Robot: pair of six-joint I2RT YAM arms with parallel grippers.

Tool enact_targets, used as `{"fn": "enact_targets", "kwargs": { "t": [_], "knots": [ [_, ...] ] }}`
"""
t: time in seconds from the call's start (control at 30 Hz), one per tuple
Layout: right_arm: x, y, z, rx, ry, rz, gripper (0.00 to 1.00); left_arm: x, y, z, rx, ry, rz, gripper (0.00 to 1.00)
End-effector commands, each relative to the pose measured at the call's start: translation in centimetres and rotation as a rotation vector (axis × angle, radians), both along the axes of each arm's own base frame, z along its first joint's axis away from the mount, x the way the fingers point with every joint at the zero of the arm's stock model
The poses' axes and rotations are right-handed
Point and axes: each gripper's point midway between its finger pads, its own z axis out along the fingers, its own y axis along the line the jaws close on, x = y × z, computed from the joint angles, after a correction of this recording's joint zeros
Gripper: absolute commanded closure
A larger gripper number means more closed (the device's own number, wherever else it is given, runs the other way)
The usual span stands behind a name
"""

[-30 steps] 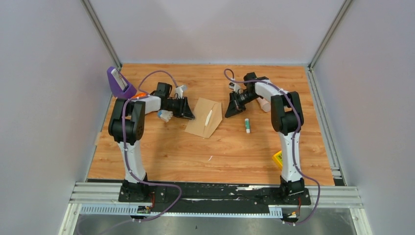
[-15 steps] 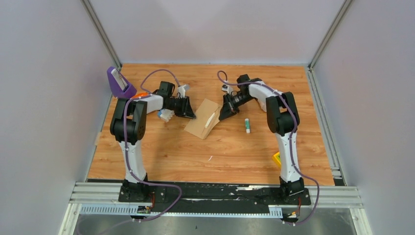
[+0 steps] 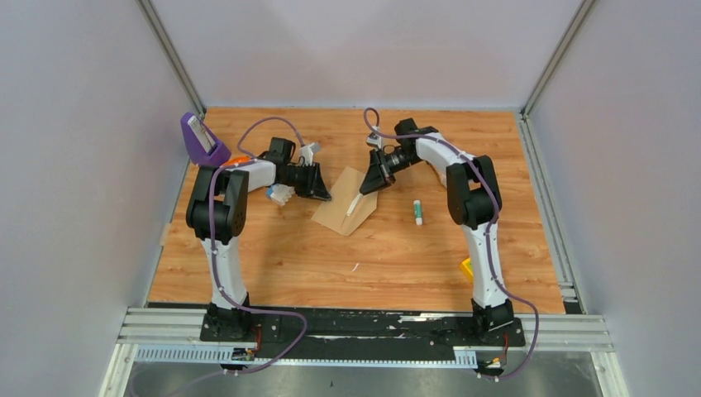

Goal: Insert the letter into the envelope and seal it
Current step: Seal the envelope flap on the envelope.

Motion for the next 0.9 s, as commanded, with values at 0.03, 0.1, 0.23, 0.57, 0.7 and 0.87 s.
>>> {"fn": "enact_targets", "kwargs": {
  "t": [0.03,0.1,0.23,0.57,0.7,0.87],
  "knots": [
    [0.2,0.8,0.4,0.051,-0.015,0.027,0.78,-0.5,0.4,-1.8,0.059,0.029,0.004,0.66],
    [0.4,-0.2,1.7,0.044,-0.054,0.012,0.81,-0.5,0.4,-1.7,0.062,0.027,0.005,0.66],
    [1.1,-3.9,3.2,-0.019,-0.14,-0.055,0.86,-0.7,0.4,-1.6,0.058,0.036,0.014,0.66],
    [-1.9,-8.5,-3.0,-0.277,-0.048,-0.1,0.89,-0.5,-0.1,-1.3,0.024,0.04,0.023,0.66],
    [-0.6,-8.1,-4.6,-0.329,-0.074,-0.134,0.9,-0.5,0.0,-1.1,0.026,0.03,0.021,0.66],
    [0.2,-6.3,-6.0,-0.354,-0.09,-0.139,0.9,-0.4,0.0,-0.7,0.027,0.021,0.023,0.66]
  ]
}}
